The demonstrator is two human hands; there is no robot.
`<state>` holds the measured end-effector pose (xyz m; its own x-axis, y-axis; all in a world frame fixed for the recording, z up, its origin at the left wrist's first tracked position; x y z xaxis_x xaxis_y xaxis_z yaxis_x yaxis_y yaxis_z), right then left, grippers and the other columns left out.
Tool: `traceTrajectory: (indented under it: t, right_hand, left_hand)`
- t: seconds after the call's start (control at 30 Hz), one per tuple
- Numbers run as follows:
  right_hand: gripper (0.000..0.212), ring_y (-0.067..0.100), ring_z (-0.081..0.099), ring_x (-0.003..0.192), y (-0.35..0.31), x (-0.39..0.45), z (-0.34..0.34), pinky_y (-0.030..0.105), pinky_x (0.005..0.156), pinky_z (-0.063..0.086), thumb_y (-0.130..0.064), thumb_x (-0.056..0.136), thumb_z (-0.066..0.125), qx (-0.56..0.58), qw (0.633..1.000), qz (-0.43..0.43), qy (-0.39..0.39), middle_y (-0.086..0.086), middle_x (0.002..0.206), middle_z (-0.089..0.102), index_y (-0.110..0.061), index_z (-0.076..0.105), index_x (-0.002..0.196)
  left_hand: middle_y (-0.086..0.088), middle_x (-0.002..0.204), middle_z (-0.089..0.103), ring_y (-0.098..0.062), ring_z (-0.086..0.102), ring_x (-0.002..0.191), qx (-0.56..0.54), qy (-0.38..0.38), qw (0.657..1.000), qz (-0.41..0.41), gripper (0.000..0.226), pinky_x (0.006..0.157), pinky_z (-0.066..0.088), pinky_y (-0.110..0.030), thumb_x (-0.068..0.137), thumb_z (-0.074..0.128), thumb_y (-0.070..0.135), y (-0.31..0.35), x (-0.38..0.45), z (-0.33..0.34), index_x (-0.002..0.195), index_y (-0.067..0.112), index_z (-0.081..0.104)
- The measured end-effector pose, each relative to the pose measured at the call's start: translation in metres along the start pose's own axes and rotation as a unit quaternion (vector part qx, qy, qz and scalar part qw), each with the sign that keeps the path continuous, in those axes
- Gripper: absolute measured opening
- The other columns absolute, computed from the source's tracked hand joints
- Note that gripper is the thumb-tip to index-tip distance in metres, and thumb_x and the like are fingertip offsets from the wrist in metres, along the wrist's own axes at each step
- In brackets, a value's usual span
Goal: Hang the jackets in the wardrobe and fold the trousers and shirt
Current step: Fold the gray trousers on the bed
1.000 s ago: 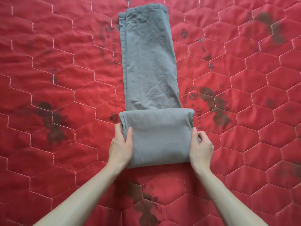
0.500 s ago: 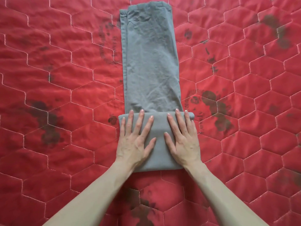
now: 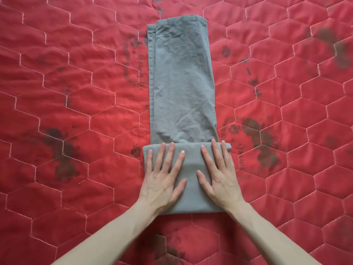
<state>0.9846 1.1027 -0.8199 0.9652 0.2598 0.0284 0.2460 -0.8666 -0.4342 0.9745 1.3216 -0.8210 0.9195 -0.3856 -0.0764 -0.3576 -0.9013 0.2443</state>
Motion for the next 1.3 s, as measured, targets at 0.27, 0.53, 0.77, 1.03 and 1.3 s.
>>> traceTrajectory:
  t: [0.27,0.53,0.77,1.03,1.3]
  right_hand:
    - [0.107,0.050,0.006,0.158,0.017,-0.041,-0.014,0.066,0.125,0.016,-0.078,0.085,0.060,-0.048,0.987,-0.116,-0.099,0.018,0.174,0.010,-0.016,0.027,0.165]
    - [0.110,0.054,0.006,0.157,0.015,-0.065,-0.033,0.064,0.124,0.025,-0.038,0.067,0.067,-0.102,0.965,-0.153,-0.185,0.027,0.171,0.007,-0.007,0.025,0.164]
    - [0.090,0.039,0.034,0.153,-0.013,-0.067,-0.063,0.045,0.124,0.033,0.008,0.076,0.061,-0.103,0.972,-0.087,-0.194,0.024,0.166,0.030,-0.003,0.032,0.160]
    - [0.059,0.005,0.073,0.084,-0.018,-0.065,-0.148,0.020,0.071,0.055,-0.014,0.066,0.094,0.052,0.970,-0.071,-0.229,-0.014,0.102,0.077,-0.030,0.074,0.120]
    - [0.014,0.011,0.068,0.086,-0.004,-0.038,-0.180,0.033,0.079,0.052,-0.029,0.087,0.074,0.199,0.938,0.055,-0.280,-0.009,0.092,0.074,-0.030,0.075,0.101]
  left_hand:
    - [-0.025,0.172,0.006,-0.052,0.005,0.157,0.036,-0.113,0.984,0.136,0.114,0.117,0.016,-0.078,0.073,0.063,0.058,0.008,-0.063,-0.004,0.165,0.007,0.019]
    - [-0.026,0.162,0.037,-0.054,0.035,0.147,0.075,-0.176,0.982,0.006,0.064,0.103,0.046,-0.070,0.090,0.033,0.004,0.047,-0.056,-0.020,0.152,0.002,0.049]
    - [-0.019,0.173,0.009,-0.045,0.010,0.159,0.037,-0.249,0.967,-0.035,0.092,0.126,0.019,-0.060,0.081,0.038,0.000,0.050,-0.047,-0.064,0.166,0.009,0.003]
    - [-0.009,0.144,0.050,-0.035,0.053,0.129,-0.069,-0.390,0.917,0.035,0.068,0.104,0.047,-0.046,0.083,0.048,0.003,0.031,-0.045,-0.145,0.147,0.019,0.032]
    - [0.019,0.093,0.069,-0.006,0.058,0.080,-0.273,-0.420,0.862,-0.074,0.023,0.075,0.047,-0.026,0.090,0.055,0.039,-0.012,-0.015,-0.174,0.112,0.041,0.060]
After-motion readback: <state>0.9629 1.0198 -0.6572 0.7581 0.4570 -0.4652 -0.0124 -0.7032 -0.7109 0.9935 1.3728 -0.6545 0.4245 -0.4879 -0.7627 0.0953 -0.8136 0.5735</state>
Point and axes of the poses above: each hand's wrist, its own x-axis towards the middle knuckle, its own z-axis out of the palm, y = z × x, the point moved 2 cm from there along x, towards the middle knuckle
